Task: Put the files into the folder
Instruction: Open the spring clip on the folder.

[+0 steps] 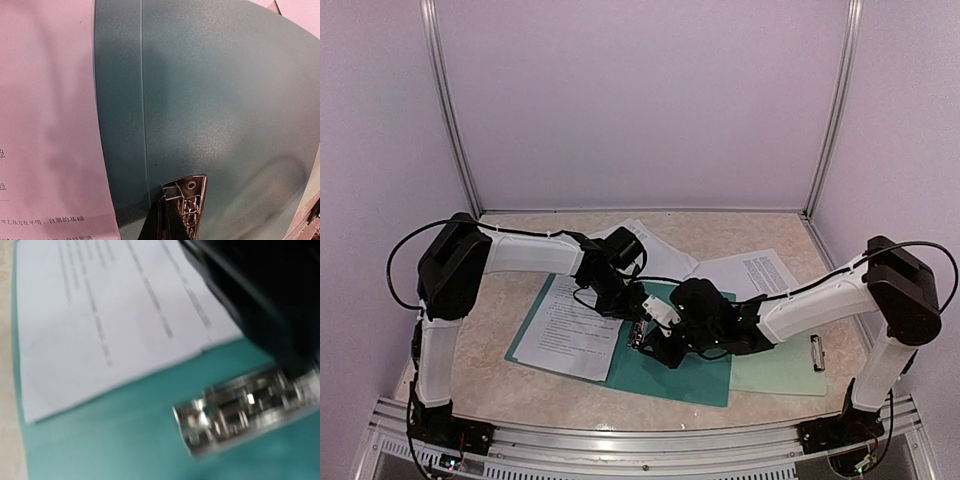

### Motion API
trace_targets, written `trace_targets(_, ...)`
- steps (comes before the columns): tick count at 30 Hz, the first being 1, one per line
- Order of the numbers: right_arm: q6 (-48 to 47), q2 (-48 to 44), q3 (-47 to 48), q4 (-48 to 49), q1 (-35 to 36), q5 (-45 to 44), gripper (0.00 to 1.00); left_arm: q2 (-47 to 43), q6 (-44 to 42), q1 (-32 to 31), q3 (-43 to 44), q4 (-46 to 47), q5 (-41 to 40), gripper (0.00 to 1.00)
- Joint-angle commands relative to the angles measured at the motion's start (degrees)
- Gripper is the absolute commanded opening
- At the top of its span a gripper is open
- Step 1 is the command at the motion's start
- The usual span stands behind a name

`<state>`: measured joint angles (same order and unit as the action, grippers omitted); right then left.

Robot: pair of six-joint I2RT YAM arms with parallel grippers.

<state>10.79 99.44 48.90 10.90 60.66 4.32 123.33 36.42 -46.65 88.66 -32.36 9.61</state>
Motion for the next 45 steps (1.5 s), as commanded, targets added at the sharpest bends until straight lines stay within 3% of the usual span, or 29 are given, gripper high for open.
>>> trace_targets(1, -3.8, 5.0, 4.9, -2.6, 0.8, -2.9, 0.27, 2.3, 1.9, 0.1, 1.4, -1.4, 0.3, 0.00)
trace_targets(7, -3.1, 6.8, 2.8, 4.8, 2.3, -8.0, 0.23, 2.3, 4.3, 0.6, 1.6, -1.6, 2.6, 0.00)
trace_targets(15, -15.4, 11.9, 10.2, -2.8, 8.0, -20.3, 0.22, 2.7, 5.6, 1.4, 2.0, -2.6, 4.4, 0.00)
trace_targets(24, -20.5, 16.2, 14.2, -7.6, 11.3, -32.4, 0.21, 2.2, 6.0, 1.5, 1.7, -2.4, 5.9, 0.00)
trace_targets(36, -22.9, 16.5, 14.2, -7.9, 11.0, -34.5, 0.20, 2.4, 5.6, 1.4, 1.7, -2.3, 6.2, 0.00)
trace_targets(45, -21.1, 10.9, 10.4, -2.9, 8.6, -28.2, 0.18, 2.4, 5.4, 1.3, 1.6, -2.2, 6.2, 0.00)
